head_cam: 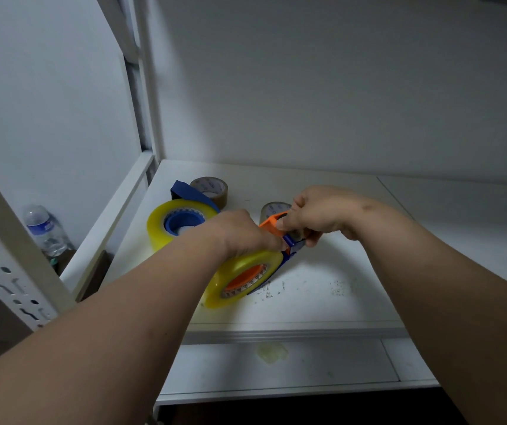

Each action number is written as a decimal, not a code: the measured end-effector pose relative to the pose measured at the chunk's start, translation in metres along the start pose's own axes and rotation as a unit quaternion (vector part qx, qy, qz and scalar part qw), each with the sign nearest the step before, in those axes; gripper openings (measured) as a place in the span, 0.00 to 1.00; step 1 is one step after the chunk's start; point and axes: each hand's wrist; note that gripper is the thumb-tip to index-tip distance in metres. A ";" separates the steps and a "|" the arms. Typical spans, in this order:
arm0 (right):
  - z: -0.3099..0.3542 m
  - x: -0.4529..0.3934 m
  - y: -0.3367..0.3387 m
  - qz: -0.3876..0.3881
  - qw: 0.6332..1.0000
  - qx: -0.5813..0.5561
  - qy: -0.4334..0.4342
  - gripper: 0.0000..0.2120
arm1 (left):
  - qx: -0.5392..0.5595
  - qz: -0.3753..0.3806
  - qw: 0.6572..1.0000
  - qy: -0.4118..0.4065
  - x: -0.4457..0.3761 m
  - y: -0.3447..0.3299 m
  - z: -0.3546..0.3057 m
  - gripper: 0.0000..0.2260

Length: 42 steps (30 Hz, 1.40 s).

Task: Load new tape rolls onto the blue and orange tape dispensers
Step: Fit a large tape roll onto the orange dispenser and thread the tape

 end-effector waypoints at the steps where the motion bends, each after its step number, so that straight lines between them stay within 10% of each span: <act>1: 0.000 0.000 -0.002 -0.013 1.000 0.009 0.006 0.12 | -0.004 -0.005 1.000 -0.003 0.001 -0.001 0.000 0.27; 20: 0.015 -0.011 -0.016 -0.067 0.994 0.089 -0.005 0.10 | 0.187 0.032 0.980 0.054 0.012 0.008 0.008 0.21; 42: 0.021 -0.040 -0.019 -0.153 0.967 0.202 -0.022 0.04 | 0.123 -0.036 0.991 0.043 0.001 0.010 0.016 0.16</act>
Point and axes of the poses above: each hand's wrist, its own x-axis away from the middle knuckle, its own y-axis out of the back of the hand, z = x × y, and after that the axes turned 1 degree about z, right-handed
